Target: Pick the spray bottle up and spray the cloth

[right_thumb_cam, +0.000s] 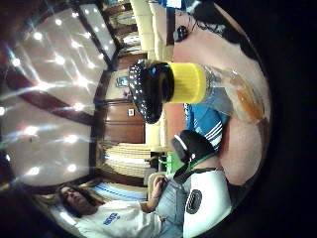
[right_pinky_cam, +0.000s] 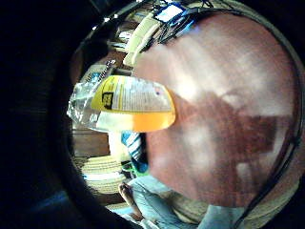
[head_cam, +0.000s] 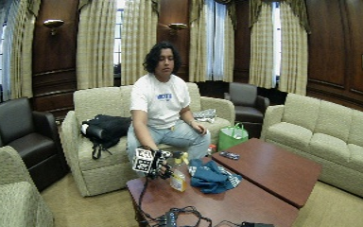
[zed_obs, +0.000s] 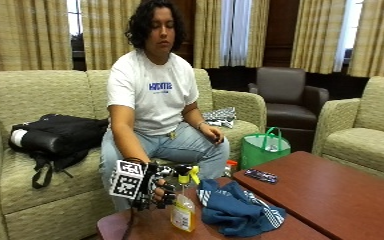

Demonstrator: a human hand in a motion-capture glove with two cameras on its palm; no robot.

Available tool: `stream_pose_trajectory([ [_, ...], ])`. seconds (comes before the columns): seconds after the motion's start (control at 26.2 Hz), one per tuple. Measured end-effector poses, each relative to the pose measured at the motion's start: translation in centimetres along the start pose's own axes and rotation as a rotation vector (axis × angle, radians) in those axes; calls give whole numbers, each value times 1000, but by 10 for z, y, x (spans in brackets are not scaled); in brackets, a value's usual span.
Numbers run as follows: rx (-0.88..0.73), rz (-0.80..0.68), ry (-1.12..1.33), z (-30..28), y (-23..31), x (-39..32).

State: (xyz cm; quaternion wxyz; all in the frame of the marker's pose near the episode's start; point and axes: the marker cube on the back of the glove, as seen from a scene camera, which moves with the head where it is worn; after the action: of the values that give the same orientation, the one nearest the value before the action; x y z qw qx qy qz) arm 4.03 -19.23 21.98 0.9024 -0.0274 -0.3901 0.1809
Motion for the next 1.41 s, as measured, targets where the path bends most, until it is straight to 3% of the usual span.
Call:
stream_pose_trajectory([
  [0.73,110,5,-19,-6,4,1],
  [1.41,-44,-20,41,18,-18,-3],
])
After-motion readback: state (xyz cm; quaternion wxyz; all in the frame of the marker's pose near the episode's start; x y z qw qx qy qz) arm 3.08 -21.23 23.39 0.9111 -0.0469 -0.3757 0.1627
